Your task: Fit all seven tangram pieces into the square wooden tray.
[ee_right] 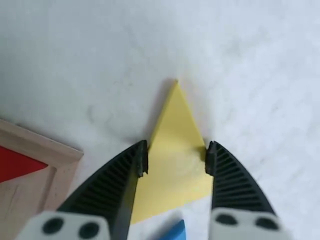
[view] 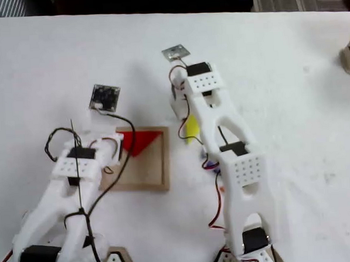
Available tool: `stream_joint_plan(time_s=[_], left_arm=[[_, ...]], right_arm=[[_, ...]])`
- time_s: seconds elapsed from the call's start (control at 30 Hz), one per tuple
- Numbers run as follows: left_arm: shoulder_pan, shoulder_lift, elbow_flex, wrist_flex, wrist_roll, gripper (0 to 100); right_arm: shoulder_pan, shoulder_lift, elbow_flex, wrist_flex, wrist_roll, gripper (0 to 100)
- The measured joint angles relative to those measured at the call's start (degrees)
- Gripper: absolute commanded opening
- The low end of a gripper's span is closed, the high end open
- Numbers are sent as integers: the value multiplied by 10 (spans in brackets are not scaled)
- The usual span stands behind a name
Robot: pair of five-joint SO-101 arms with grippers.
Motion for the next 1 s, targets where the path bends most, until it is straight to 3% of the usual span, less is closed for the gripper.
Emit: stream_joint_plan(time_s=[0.17, 0.8, 1.0], left_arm=[[0, 0, 0, 0, 0, 27], [0, 0, 0, 0, 0, 27], [0, 0, 0, 0, 0, 27]], right_arm=[[4, 0, -1, 0, 0, 55], [18, 2, -18, 6, -25, 59], [22, 3, -92, 94, -30, 264]])
